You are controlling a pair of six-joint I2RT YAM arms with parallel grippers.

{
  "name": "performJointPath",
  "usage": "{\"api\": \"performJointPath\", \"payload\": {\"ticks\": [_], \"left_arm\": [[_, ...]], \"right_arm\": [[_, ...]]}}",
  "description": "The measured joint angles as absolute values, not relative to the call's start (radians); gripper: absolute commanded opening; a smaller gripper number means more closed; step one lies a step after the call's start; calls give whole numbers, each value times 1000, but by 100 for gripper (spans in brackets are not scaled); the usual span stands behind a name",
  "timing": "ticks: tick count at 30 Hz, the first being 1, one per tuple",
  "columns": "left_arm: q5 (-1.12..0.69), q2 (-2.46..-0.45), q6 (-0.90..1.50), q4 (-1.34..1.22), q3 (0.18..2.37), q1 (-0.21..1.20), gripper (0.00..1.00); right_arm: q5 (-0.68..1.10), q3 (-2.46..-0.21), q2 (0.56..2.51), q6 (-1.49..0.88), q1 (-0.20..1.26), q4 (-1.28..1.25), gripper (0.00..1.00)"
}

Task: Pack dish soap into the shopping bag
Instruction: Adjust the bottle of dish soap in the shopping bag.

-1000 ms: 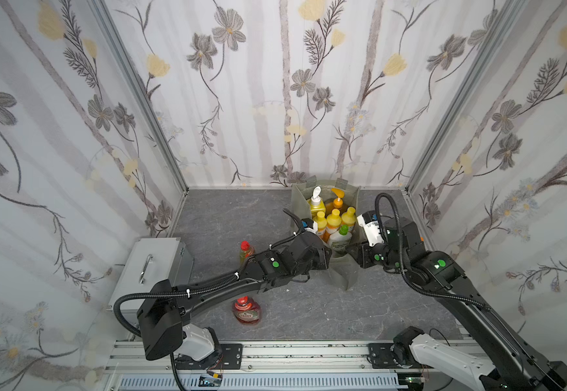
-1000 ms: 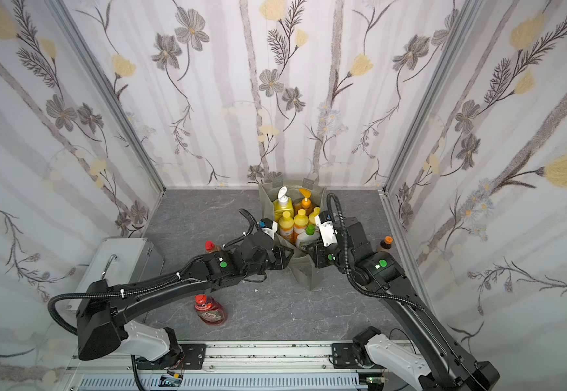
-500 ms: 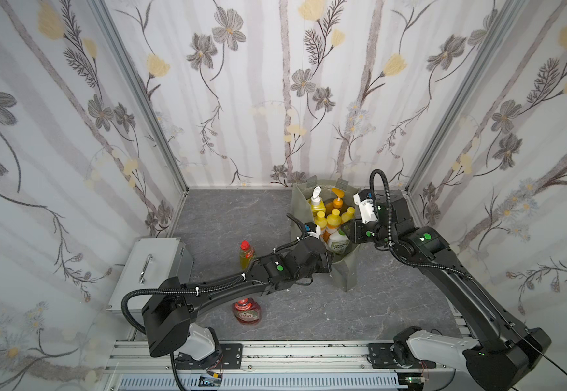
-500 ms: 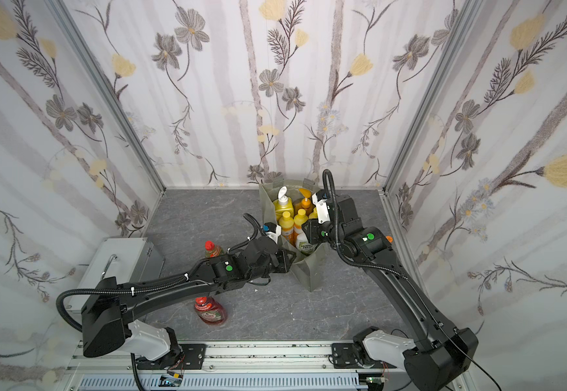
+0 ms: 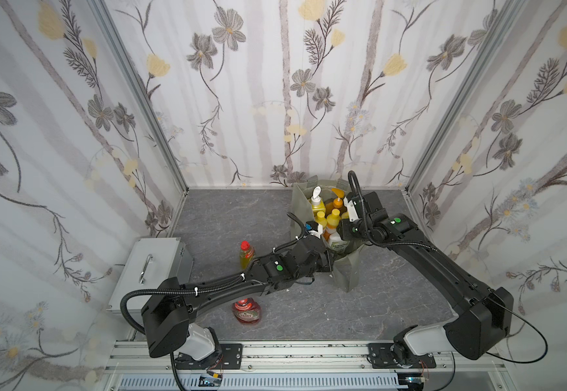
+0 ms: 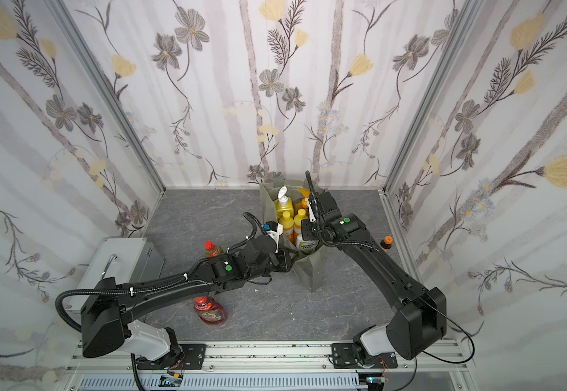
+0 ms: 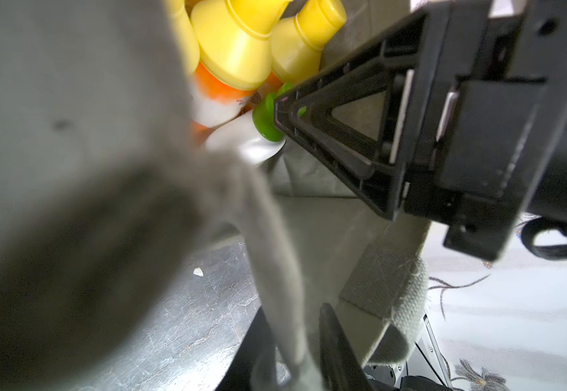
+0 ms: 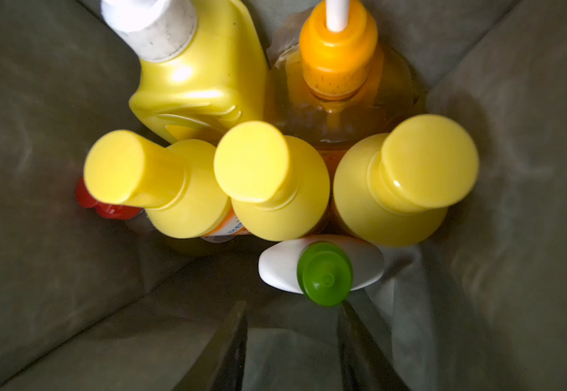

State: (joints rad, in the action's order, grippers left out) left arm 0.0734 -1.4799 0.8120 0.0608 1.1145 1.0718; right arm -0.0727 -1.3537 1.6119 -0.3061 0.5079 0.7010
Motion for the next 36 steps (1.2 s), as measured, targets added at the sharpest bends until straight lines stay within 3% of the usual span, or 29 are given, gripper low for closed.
{"api": "performJointPath", "payload": {"ticks": [8,14,19,26,36], "left_arm": [[50,-1469,796,58,1114,1073,25],[47,-1460,791,58,1114,1072,24],[41,-1445,789,59,1114,1060,22],[24,-1430,786,60,1127,1030,16],[-6,-1409,770,78,1181,996,11]], "right_arm": [[-114,-1375,1710,-306,507,701,49],[-115,-1385,1738,-306,507,699,31],[-131,-1390,1728,-305,508,711,21],[-202,-1432,1703,-293,517,753,14],[-331,-1468,1655,-237,544,763,13]]}}
